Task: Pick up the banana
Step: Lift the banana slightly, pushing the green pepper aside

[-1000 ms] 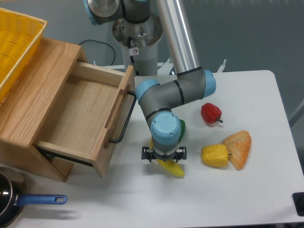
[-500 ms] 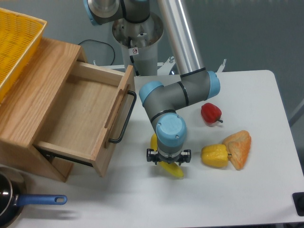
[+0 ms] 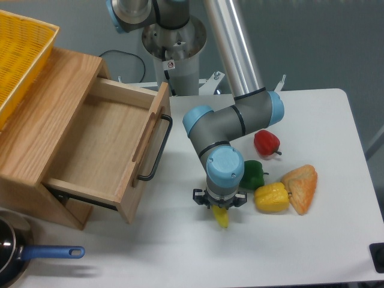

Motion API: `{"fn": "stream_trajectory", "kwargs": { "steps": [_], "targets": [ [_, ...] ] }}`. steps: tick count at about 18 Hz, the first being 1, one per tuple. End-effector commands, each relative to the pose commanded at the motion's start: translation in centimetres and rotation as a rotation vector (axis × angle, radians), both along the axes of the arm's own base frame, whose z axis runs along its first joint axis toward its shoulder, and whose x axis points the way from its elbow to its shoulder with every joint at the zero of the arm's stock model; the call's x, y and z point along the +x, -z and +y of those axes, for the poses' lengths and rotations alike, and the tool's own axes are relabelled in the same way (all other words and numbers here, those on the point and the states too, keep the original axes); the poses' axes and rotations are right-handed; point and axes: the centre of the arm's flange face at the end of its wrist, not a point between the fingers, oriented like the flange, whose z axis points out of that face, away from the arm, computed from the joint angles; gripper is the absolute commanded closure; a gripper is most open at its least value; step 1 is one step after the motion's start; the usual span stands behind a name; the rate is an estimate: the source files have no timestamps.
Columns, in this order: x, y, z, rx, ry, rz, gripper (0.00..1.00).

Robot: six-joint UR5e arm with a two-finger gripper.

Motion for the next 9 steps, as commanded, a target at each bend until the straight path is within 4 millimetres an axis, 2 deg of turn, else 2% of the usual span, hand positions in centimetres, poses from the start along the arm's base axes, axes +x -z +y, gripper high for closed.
{"fn": "stream_trajectory", "kwargs": {
  "steps": [6,7,9],
  "targets": [
    [-0.01,-0.44,-0.01,0.002,0.006,0.004,0.54],
    [-0.02,-0.44,-0.02,0.001,0.006,0.005,0.58],
    [-0.05,-0.59,-0.01,0.000,0.006,0.007,0.61]
  ]
}}
